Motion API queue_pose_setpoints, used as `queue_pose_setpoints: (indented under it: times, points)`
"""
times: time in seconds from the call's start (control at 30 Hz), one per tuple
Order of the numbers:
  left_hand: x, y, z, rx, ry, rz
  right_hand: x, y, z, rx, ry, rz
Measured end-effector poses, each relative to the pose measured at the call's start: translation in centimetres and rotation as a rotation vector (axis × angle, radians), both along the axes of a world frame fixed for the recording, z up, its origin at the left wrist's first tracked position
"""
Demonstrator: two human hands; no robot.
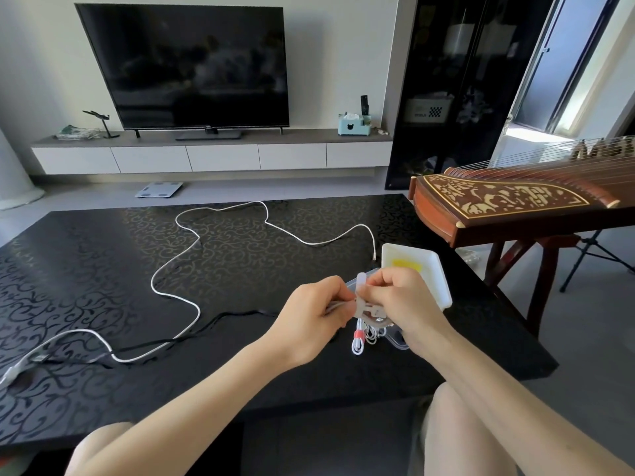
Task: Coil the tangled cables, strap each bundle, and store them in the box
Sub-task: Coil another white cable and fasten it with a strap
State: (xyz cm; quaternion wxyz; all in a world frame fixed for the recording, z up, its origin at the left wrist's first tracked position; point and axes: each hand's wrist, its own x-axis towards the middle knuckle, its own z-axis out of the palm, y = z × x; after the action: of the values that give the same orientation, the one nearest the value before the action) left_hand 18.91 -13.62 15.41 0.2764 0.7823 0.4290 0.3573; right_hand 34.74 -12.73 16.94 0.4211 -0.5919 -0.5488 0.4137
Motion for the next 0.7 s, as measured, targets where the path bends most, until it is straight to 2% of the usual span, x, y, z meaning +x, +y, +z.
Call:
queue_pose_setpoints:
  times: [0.17,0.27,0.33,0.43,0.53,0.7]
  points:
    - [-0.3,-0.1,-0.3,0.316,0.13,-0.095,0.1,0.4,0.4,-0.395,0.275,0.075]
    - [0.0,-0.1,-0.1,0.502,0.115,-0.145,0.9,0.7,0.5,-0.614,0.461,0.188]
    - [0.2,0.0,0.0,0.529,0.059,-0.148,1.4,0.8,0.5,-0.671,0.628,0.246]
    - [0.3,0.1,0.2,0.428,-0.036,-0.135,1.7,0.7,0.4,-0.681,0.828,0.329]
    - [0.4,0.3,0.4,0.192,-0.159,-0.014,1.4,0.4,0.0,-0.642,0.983,0.355]
    - [0.4,1.7,1.0,0.018,-0.226,0.189,1.1,-0.1,-0.8,-0.372,0.881,0.402]
